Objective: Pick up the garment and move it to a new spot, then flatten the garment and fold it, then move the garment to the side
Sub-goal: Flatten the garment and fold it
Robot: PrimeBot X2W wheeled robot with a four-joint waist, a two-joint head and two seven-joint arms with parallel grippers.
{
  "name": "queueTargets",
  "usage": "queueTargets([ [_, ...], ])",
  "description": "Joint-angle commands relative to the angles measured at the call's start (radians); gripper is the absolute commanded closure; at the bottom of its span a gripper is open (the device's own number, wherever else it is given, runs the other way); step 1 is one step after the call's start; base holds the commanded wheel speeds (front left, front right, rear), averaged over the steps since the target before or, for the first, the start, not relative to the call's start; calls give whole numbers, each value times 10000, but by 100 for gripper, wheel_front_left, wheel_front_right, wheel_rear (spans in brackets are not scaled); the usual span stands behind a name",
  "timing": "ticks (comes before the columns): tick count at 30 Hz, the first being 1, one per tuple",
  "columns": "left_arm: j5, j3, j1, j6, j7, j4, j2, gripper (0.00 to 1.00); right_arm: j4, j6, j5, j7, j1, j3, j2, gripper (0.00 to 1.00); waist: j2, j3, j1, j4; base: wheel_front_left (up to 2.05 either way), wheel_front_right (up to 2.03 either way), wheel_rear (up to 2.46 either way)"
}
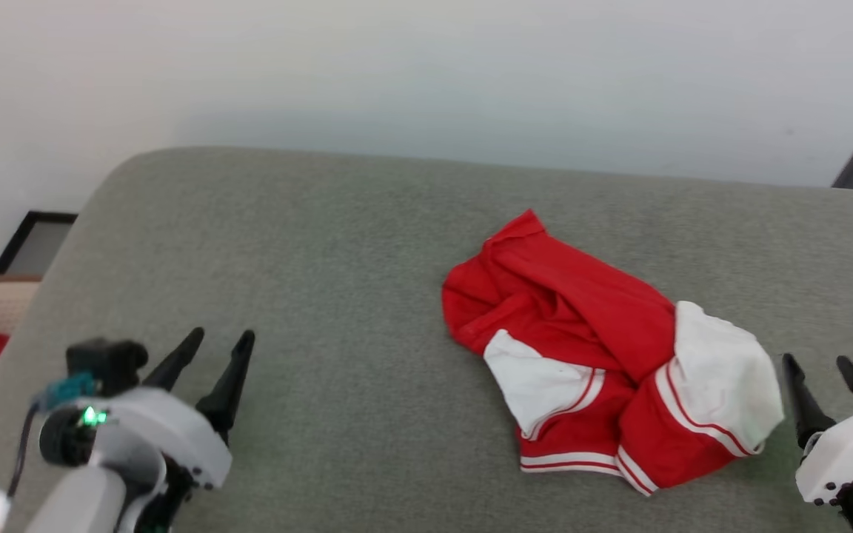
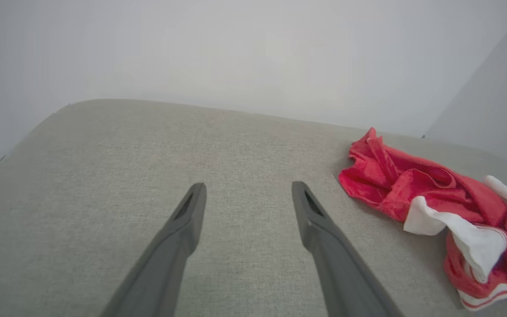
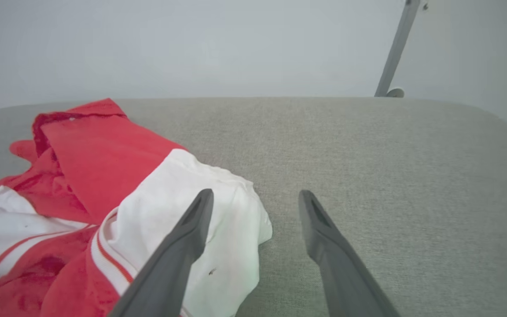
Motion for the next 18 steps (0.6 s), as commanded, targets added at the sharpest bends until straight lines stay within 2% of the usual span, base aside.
queueTargets([
  [1,-115,-76,-285,-40,423,-146,98,0,-169,-14,-134,-210,166,-161,124,0,0,-194,0,-292,0,0,0],
  [8,-333,-836,-1372,-112,2575,-622,359,0,-843,-14,-772,-1106,416,-579,702,0,0,-345,0,-906,0,0,0],
  [14,-661,-1669,-2472,-184,4532,-634,206,0,-1067,-14,-1113,-1359,330,-734,1111,0,0,-309,0,-1513,0,0,0],
  [18,-913,-2070,-3144,-200,5464,-404,43,0,-1091,-14,-1244,-1390,85,-665,1233,0,0,-170,0,-1982,0,0,0],
])
